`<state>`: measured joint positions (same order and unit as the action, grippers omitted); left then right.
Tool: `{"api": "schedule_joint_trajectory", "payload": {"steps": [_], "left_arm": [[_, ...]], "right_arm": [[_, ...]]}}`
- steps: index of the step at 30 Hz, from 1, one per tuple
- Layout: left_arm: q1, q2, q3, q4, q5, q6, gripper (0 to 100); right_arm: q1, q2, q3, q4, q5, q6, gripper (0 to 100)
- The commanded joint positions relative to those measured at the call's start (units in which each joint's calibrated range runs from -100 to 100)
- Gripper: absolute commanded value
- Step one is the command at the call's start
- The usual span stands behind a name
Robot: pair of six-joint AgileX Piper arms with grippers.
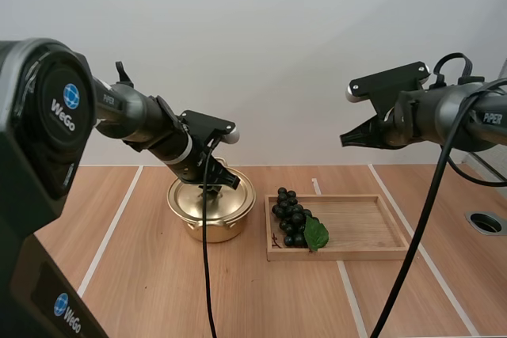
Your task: Open the pot, put the pineapple inside, and close it
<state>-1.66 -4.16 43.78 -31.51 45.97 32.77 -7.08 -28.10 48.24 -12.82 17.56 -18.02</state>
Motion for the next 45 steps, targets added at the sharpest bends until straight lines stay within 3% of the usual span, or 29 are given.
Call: {"api": "schedule_joint_trajectory", "payload": {"steps": [1,5,8,10,15,16,26,45], "left_arm": [[-0.13,0.33,0.26,-0.67,1.98,0.57,0],[-0.13,0.33,0.26,-0.68,1.98,0.85,0],[-0.13,0.33,0.26,-0.68,1.98,1.79,11],[-0.13,0.33,0.14,-0.68,1.98,1.79,29],[-0.13,0.33,-0.56,-0.98,1.98,1.79,96],[-0.13,0.33,-0.56,-0.98,1.98,1.79,100],[-0.13,-3.76,-0.67,-0.87,-2.24,2.81,100],[-0.13,-37.88,-7.65,0.08,-7.69,2.81,100]], "right_arm": [[-0.19,-0.24,0.15,-0.54,-1.01,-0.27,0],[-0.19,-0.24,0.15,-0.79,-1.01,-0.27,0],[-0.19,-0.24,0.15,-0.79,-1.01,-0.27,0],[-0.19,-0.24,0.15,-0.79,-1.01,-0.27,0],[-0.19,-0.24,0.15,-0.79,-1.01,-0.27,0],[-0.19,-0.24,0.15,-0.79,-1.01,-0.27,0],[-0.19,-0.20,0.53,-0.78,-0.30,-0.27,0],[-0.19,-2.59,0.53,2.33,-4.93,-0.27,0]]}}
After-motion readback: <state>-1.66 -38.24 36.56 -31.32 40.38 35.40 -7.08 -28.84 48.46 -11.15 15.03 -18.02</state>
